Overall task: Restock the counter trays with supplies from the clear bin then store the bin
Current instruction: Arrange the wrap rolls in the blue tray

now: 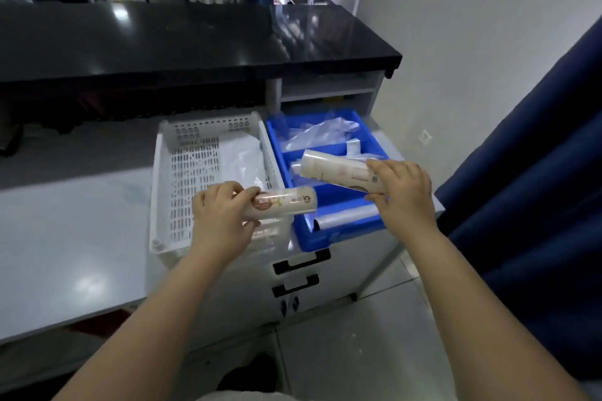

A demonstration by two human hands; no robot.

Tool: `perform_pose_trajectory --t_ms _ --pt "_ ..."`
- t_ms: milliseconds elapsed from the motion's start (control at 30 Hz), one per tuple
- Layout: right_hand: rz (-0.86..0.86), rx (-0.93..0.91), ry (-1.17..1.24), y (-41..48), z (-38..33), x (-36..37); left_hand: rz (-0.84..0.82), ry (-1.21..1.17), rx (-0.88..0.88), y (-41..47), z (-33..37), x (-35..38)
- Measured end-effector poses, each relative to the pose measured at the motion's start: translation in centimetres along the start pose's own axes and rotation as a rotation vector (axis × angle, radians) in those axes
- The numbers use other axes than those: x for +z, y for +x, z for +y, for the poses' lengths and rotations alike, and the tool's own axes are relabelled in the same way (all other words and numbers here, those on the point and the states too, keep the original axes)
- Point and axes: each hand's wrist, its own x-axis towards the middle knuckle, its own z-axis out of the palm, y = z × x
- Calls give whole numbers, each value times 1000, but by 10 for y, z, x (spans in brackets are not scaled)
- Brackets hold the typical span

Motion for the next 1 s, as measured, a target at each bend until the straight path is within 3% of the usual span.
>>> perform_pose_trajectory --t_ms 133,267,467,667,800,1000 --pt "-30 22 9 12 35 28 13 58 -57 51 -27 12" --pt "-202 40 15 19 59 55 23 34 -97 102 -31 31" --pt "-441 -55 193 49 70 80 -3 -71 13 157 17 64" --pt "-505 -283 177 59 92 91 -23 -104 53 154 69 91" --pt "-580 -321 193 61 104 99 -16 -71 -62 137 88 99" --pt "-543 -600 276 65 107 99 40 12 -233 109 106 97"
